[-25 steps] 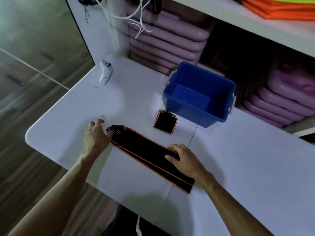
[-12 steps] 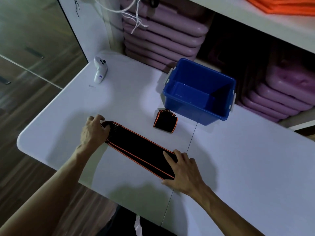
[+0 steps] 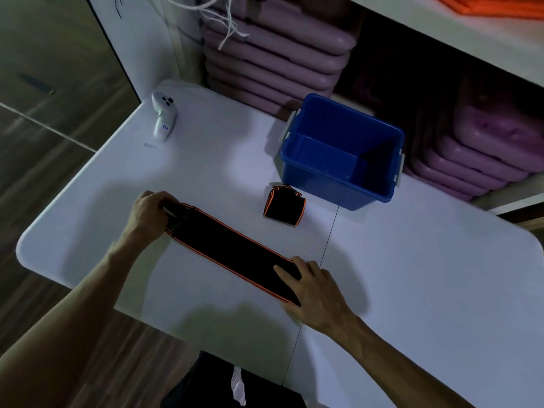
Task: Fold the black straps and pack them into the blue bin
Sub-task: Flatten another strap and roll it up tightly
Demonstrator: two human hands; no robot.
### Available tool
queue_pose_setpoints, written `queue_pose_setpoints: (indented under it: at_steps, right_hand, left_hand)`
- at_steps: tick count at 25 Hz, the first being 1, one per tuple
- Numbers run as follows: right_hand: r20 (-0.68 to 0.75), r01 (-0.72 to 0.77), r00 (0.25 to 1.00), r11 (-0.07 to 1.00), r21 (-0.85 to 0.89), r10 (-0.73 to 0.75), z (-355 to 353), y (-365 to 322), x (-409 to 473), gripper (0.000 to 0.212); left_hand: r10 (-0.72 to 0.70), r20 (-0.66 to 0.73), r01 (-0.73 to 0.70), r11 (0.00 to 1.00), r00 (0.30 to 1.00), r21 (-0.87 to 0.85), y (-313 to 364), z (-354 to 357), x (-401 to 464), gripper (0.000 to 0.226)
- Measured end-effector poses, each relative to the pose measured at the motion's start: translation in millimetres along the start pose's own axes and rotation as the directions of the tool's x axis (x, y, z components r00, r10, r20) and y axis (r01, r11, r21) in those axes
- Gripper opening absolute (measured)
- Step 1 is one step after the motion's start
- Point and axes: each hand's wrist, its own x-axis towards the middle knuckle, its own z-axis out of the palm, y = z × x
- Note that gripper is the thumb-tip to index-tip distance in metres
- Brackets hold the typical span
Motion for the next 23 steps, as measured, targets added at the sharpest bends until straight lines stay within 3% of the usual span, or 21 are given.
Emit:
queue_pose_setpoints:
  at_steps: [2,4,6,8,12,18,23]
  right_hand:
    - [0.002,-0.004,1.000,1.000,0.018,0.004,0.6,0.4,-2.5,0.080]
    - [-0.013,-0.020,1.000,0.999,0.041,0.021,1.5,-1.0,-5.6,0.077]
    - [-0.020,-0.033,0.999,0.998,0.056,0.034,4.3,-0.7,-10.2,0.076]
    - [-0.025,-0.029,0.999,0.998,0.061,0.031,7.4,2.8,-15.4,0.074]
    - [-0.037,-0.027,0.999,0.998,0.064,0.029,11.9,5.9,-19.4,0.067]
    - [-0.039,-0.025,0.999,0.995,0.100,0.029,15.7,3.9,-24.8,0.070]
    - [0.071,0.020,0.997,0.961,0.275,-0.041,13.9,-21.9,-31.2,0.092]
  left_hand:
    - [0.057,0.071,-0.057,0.998,0.996,0.007,-1.4,-5.7,-3.5,0.039]
    - [0.252,0.152,-0.274,0.950,0.956,0.148,-2.1,-8.8,-13.8,0.064]
    - [0.519,0.338,-0.612,0.733,0.785,0.297,-4.6,-4.4,-22.6,0.089]
    - [0.585,0.485,-0.756,0.563,0.650,0.334,-6.9,-0.3,-17.1,0.096]
    - [0.618,0.497,-0.792,0.508,0.609,0.339,-9.5,-8.7,6.4,0.082]
    - [0.614,0.519,-0.801,0.500,0.595,0.328,-12.4,-8.8,13.8,0.076]
    - [0.616,0.393,-0.728,0.528,0.682,0.436,-5.3,-12.0,-9.0,0.098]
